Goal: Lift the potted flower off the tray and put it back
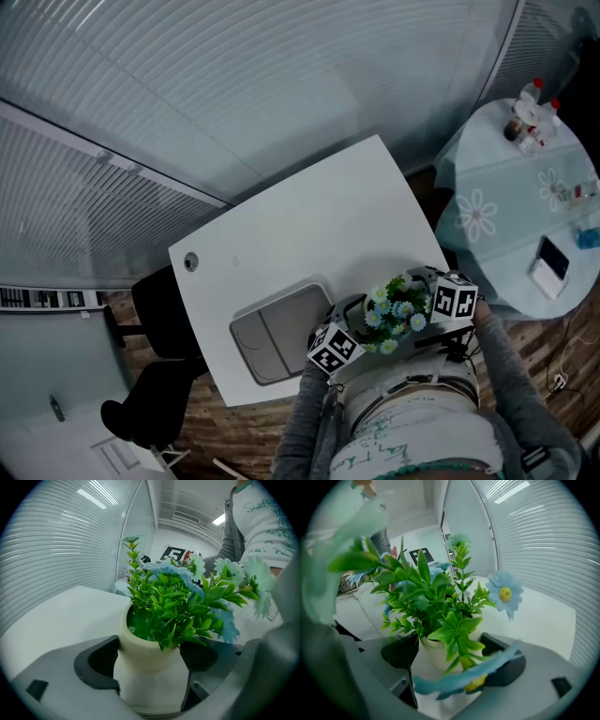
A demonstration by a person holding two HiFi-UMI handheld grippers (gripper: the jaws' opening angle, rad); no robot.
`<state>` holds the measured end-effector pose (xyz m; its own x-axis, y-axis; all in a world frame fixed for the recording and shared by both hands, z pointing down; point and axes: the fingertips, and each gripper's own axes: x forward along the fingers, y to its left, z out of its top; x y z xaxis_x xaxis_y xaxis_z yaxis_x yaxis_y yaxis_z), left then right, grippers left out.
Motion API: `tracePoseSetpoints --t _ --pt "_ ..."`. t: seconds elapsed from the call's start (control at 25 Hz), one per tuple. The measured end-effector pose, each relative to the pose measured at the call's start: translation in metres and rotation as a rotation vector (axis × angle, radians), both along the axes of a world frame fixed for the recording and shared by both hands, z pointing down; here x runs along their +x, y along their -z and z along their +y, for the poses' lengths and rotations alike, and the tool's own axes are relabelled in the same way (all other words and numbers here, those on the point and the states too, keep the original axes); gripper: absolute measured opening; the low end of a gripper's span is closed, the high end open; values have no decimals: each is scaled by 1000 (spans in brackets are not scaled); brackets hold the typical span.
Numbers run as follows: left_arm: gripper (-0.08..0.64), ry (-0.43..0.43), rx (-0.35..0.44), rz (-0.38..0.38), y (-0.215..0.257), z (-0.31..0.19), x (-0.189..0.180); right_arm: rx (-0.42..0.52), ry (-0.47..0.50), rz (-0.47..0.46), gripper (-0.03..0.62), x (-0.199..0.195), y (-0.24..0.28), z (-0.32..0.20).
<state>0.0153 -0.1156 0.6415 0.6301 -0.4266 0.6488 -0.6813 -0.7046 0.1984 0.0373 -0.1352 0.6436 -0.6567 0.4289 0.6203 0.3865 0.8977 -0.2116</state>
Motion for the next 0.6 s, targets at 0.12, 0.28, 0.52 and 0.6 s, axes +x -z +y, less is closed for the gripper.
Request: tracePoseSetpoints --t 0.12,0.28,0.52,0.6 --pt "407 -1 2 -4 0 1 0 -5 -7 -9 390 0 1 0" --pt "407 -4 0 -5 -2 1 0 -9 -10 -16 390 0 0 0" --pt "407 -4 2 -7 -2 0 0 -13 -14 -25 390 0 -1 0" --pt "408 -4 3 -8 -2 1 0 -14 -16 -27 390 0 -1 0"
